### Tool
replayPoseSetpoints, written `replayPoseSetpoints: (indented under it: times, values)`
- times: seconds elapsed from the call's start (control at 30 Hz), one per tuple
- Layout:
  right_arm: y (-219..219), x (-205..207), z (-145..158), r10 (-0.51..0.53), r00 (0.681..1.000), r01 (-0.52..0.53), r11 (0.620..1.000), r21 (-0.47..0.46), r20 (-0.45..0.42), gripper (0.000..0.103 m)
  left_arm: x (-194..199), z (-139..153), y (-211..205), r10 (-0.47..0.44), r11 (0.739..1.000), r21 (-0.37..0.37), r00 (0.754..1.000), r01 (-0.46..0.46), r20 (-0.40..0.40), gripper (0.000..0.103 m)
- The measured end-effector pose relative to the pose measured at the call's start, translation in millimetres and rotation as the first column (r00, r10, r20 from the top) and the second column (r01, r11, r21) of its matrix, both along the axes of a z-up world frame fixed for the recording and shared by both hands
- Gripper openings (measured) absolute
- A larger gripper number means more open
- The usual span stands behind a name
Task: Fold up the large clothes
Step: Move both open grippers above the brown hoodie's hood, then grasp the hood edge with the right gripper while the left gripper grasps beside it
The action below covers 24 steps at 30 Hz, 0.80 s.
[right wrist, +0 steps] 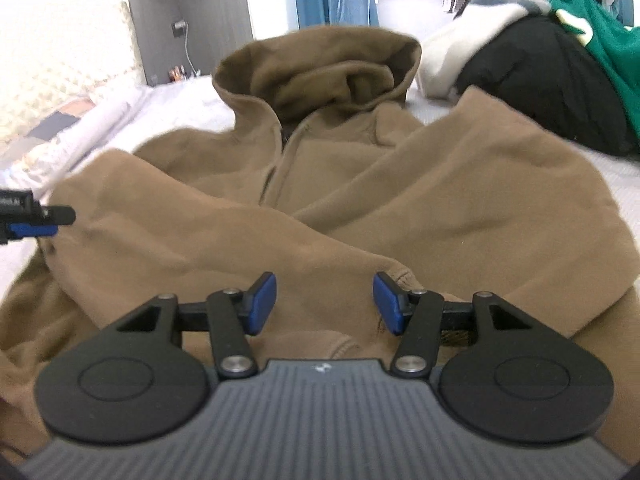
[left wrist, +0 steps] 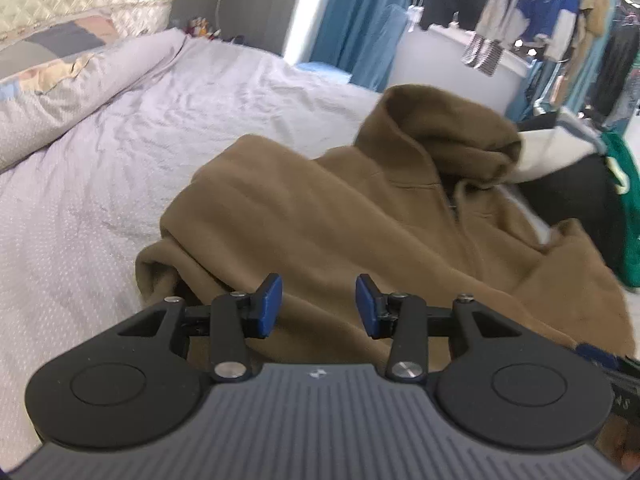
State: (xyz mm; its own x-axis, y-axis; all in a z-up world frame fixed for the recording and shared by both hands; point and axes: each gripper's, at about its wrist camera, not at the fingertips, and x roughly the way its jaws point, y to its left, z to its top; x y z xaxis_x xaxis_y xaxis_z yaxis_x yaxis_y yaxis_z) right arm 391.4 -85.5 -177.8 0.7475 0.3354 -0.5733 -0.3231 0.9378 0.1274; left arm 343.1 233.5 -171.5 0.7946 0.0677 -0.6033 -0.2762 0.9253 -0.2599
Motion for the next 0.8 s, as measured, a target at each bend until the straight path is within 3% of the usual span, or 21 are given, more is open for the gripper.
replayPoseSetpoints:
  times: [0.33,0.43,0.63,0.8]
  values:
    - [-20.8,-49.6,46.1,-0.003,0.996,-0.002,0.998,0.056,0.085,0.057,-66.1,38.7,-54.4,-0.058,0.997,0.047,0.994,0.054,0.09,0.047]
    - [-25.2,-56.4,62.1,0.022,0.994,-0.03,0.997,0.065,0.108,0.057,-70.7,47.9,-67.0,-0.076,0.996,0.061,0.99,0.07,0.115,0.053]
    - [-34.8,-36.3,90.5,0.038,0.991,-0.042,0.999,0.031,0.13,0.057,-40.0,58.8,-76.8,-0.111,0.992,0.062,0.989,0.105,0.1,0.056]
    - [-49.5,16.0,105.0,0.018,0.992,-0.025,0.998,0.055,0.122,0.057,17.8,67.0,-69.2,-0.11,0.993,-0.027,0.99,0.113,0.086,0.06]
